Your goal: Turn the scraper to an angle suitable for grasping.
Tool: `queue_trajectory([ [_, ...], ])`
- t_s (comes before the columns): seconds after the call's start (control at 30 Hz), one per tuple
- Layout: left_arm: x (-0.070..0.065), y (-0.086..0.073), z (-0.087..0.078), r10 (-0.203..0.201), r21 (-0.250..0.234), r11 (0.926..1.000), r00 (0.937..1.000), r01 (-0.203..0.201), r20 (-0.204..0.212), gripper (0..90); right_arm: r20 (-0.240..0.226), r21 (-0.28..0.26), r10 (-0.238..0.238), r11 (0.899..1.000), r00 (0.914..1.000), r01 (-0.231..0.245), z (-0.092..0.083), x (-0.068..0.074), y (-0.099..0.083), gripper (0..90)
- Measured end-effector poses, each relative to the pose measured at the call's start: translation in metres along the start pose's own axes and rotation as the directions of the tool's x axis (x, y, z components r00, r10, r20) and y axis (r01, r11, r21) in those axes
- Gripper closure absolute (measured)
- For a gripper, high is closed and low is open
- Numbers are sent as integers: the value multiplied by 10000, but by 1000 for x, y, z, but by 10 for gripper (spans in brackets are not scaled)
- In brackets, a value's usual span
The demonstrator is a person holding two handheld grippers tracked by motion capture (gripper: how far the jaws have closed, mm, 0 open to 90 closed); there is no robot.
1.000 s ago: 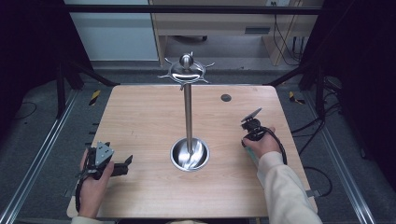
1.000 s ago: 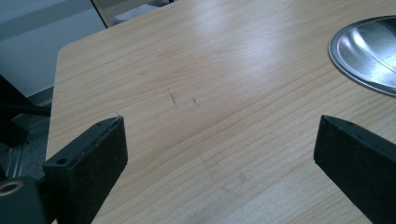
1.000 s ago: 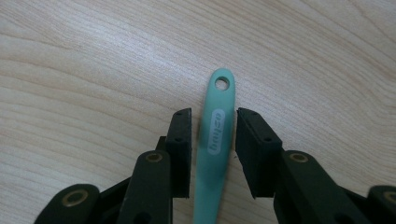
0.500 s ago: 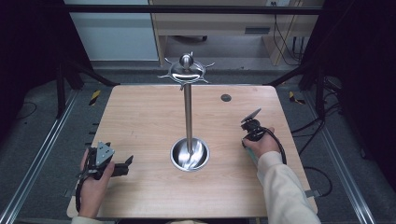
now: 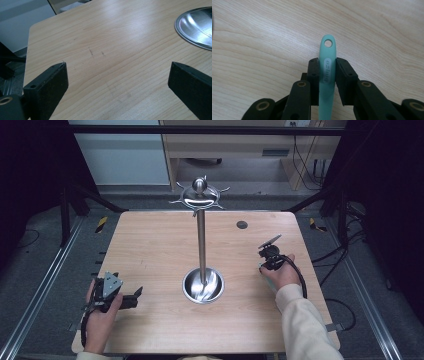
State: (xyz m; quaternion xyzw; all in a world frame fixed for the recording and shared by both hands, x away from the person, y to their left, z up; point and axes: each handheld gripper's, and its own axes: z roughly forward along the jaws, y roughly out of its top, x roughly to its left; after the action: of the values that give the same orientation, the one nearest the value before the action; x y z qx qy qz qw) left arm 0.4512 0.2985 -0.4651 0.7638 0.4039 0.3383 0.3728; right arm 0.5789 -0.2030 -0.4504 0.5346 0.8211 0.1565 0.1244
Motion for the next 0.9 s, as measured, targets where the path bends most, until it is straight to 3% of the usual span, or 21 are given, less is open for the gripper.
queue_trajectory([
  [0.43, 0, 0, 0, 4, 22, 10000, 10000, -4, 20, 26, -198, -1286, -376, 9911, 9991, 348, -51, 6, 6, 745],
  [0.9, 0, 0, 0, -5, 23, 10000, 10000, 5, 25, 26, -189, -1955, -748, 9782, 9970, 697, -79, 11, 10, 746],
])
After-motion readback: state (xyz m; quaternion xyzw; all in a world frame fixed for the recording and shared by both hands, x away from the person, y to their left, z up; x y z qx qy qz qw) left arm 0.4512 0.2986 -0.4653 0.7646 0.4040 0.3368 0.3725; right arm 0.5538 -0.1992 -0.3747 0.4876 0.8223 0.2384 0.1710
